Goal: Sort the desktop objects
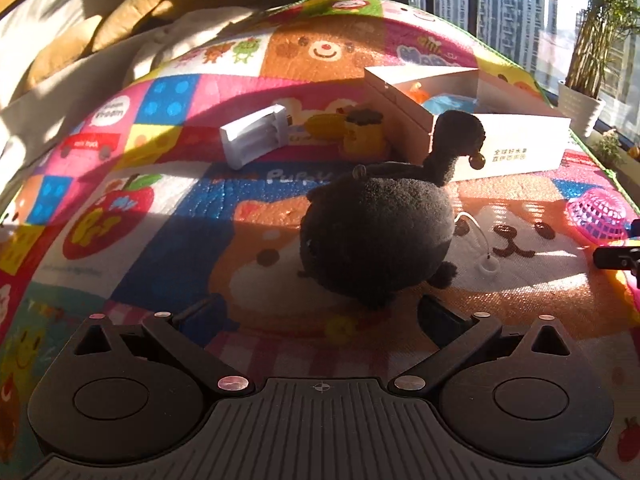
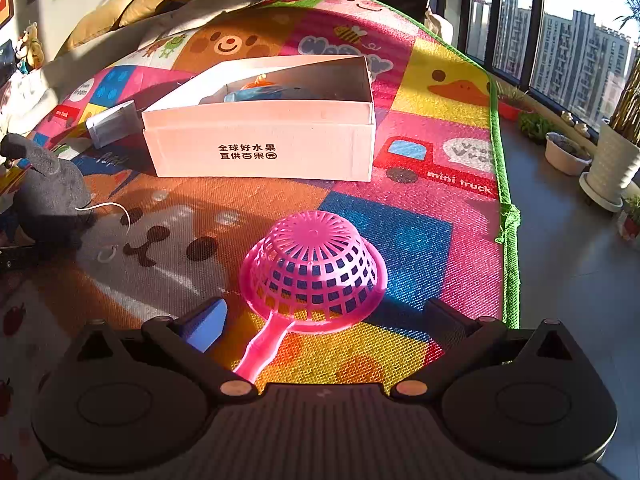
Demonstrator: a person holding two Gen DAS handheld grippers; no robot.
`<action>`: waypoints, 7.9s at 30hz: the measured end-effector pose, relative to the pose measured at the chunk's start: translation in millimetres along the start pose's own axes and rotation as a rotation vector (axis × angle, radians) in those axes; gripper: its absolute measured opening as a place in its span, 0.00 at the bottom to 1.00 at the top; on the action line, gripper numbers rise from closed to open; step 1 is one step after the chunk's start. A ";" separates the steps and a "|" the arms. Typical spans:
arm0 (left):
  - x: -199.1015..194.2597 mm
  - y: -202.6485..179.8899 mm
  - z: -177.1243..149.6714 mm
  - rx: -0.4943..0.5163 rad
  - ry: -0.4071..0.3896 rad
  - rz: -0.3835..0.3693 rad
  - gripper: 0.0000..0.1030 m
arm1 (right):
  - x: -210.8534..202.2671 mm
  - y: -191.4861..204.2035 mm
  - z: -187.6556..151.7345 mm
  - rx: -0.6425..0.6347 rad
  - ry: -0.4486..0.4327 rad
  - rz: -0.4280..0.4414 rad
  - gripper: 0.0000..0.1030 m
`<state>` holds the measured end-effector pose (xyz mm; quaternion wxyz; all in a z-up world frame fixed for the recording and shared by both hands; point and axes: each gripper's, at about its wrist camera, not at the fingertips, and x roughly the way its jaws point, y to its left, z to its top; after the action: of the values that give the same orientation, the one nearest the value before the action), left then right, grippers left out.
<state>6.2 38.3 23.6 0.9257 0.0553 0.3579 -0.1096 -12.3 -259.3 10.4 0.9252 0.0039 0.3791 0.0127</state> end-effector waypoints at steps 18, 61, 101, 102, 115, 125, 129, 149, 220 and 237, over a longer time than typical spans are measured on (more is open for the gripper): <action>30.4 -22.6 26.3 -0.161 -0.077 0.024 0.89 | -4.3 11.0 12.1 -0.078 -0.051 -0.003 1.00; 106.4 -113.5 198.2 -0.049 -0.115 -0.265 0.98 | -36.4 -104.5 174.1 0.082 -0.414 0.004 0.81; 25.7 74.4 6.5 -0.383 -0.173 -0.037 1.00 | 148.1 220.7 174.4 -0.661 0.049 -0.008 0.54; 25.9 75.3 6.1 -0.389 -0.175 -0.040 1.00 | 146.5 222.1 173.1 -0.657 0.052 -0.006 0.48; 31.5 71.8 10.5 -0.373 -0.136 -0.010 1.00 | 5.8 146.2 84.0 -0.593 -0.011 0.150 0.36; 60.2 39.5 76.4 -0.094 -0.198 0.122 1.00 | -4.0 42.1 64.5 -0.263 -0.064 0.115 0.63; 105.4 42.0 115.3 -0.030 -0.145 0.198 1.00 | -7.3 23.3 57.1 -0.186 -0.106 0.149 0.71; 168.4 52.9 139.6 -0.319 -0.073 0.309 0.82 | -0.4 -10.6 51.9 -0.078 -0.171 0.161 0.85; 44.6 -89.7 22.5 -0.032 0.038 -0.067 1.00 | -1.6 6.9 5.2 -0.054 -0.075 0.028 1.00; 6.3 -47.9 -5.2 -0.065 0.044 -0.069 0.95 | 22.2 44.3 28.6 -0.133 -0.070 0.110 0.97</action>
<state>-4.3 -8.3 14.4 0.9145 0.0152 0.3833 -0.1288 22.6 -214.4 16.0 0.9340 -0.0362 0.3443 0.0887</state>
